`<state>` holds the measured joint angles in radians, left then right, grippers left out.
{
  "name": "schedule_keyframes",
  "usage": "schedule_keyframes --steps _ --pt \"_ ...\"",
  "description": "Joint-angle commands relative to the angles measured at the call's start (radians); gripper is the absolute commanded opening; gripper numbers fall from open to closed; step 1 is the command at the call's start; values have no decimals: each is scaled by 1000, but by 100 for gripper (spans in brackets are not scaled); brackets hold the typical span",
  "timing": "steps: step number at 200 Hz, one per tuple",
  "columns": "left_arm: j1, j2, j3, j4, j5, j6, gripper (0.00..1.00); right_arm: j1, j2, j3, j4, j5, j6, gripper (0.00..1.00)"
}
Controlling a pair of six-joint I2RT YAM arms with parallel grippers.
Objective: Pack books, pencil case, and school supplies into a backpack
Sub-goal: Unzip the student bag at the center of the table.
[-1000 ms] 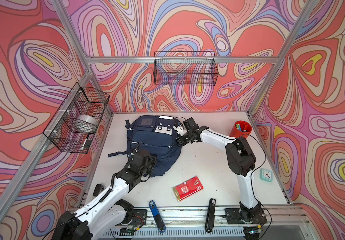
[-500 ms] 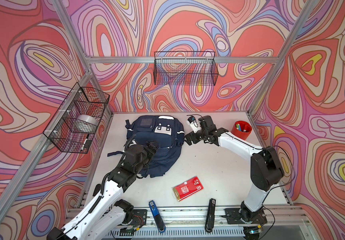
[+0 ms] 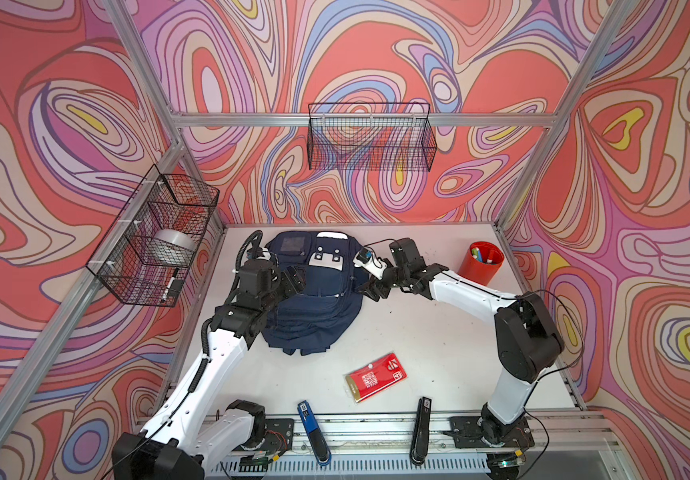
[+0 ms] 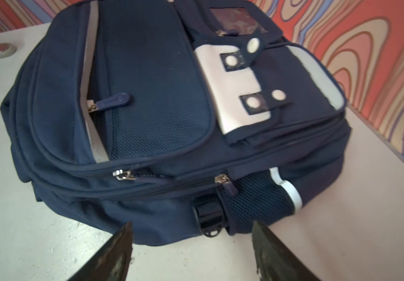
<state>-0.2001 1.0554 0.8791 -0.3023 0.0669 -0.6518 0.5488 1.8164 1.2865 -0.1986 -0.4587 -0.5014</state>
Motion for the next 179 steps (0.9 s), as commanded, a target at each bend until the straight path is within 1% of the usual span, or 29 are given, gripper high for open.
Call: schedule_keyframes --steps 1,9,18,34,52,63,79,86,95,108,131,138,155,171,179 --pt "93 43 -23 29 59 66 83 26 23 6 38 -43 -119 80" --pt "119 65 -29 31 64 67 82 30 35 15 45 -45 -136 80" --pt "145 94 -26 72 87 67 80 30 53 30 41 -49 -149 79" --pt "154 138 -36 133 139 59 79 31 81 56 31 -50 -176 76" --pt "155 178 -32 148 120 83 78 31 104 81 26 -62 -198 74" --pt "169 199 -34 155 102 93 76 32 120 102 4 -75 -218 70" --pt "207 227 -34 189 154 101 73 35 142 117 -7 -78 -233 69" --pt "218 234 -32 193 163 98 71 37 148 120 -10 -81 -241 67" --pt "225 239 -25 190 174 103 70 41 154 120 -11 -79 -248 66" --pt "226 244 -13 169 159 116 70 44 159 116 -8 -80 -260 66" --pt "226 235 -16 152 77 129 71 62 166 108 -4 -72 -271 65" --pt "228 238 -27 175 80 140 71 64 169 107 -1 -73 -272 63" --pt "228 277 -12 161 84 147 71 66 178 108 14 -74 -262 61" --pt "228 296 -3 136 75 143 72 74 186 120 5 -78 -263 54" --pt "228 292 -17 148 47 136 73 77 188 124 -6 -80 -267 50"
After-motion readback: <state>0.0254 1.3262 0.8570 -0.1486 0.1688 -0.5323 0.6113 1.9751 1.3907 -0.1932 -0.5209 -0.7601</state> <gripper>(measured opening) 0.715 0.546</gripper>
